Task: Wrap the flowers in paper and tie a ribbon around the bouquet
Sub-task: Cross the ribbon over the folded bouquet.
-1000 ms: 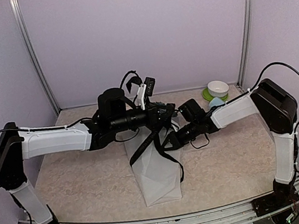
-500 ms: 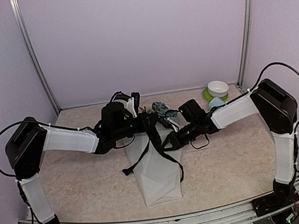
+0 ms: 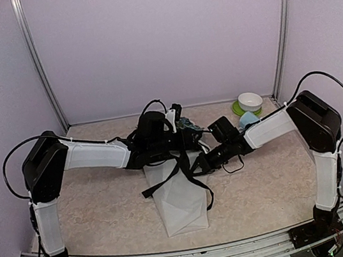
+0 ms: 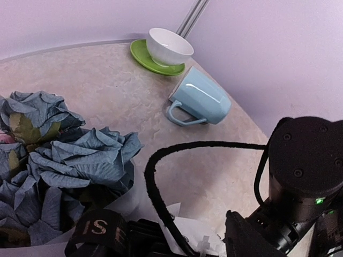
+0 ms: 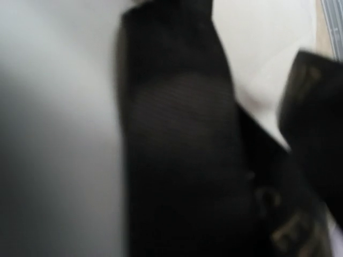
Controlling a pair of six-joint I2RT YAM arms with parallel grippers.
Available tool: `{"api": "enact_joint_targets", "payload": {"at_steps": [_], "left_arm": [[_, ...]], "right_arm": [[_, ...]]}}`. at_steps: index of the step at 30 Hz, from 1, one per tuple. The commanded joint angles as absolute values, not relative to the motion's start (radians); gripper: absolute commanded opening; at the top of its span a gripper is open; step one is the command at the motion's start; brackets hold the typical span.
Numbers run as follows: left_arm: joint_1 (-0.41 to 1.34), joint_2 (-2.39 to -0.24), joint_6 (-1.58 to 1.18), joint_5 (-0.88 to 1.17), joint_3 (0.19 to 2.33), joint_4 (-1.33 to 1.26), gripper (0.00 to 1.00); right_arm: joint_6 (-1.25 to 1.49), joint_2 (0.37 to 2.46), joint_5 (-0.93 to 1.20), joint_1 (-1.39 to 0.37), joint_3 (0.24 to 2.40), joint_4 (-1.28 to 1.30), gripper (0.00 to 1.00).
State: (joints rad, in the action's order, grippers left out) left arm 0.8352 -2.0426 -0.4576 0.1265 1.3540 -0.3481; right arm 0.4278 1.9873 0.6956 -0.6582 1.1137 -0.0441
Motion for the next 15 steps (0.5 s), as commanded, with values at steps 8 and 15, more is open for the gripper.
{"api": "enact_joint_targets", "payload": {"at_steps": [8, 15], "left_arm": [[0.795, -1.825, -0.222, -0.011, 1.292, -0.082, 0.98], [0.755, -1.851, -0.119, -0.002, 1.393, 0.091, 0.99]], "right_arm": [[0.396, 1.96, 0.73, -0.669, 1.108, -0.11, 0.0], [0.384, 1.957, 0.727, -0.669, 1.106, -0.095, 0.0]]}}
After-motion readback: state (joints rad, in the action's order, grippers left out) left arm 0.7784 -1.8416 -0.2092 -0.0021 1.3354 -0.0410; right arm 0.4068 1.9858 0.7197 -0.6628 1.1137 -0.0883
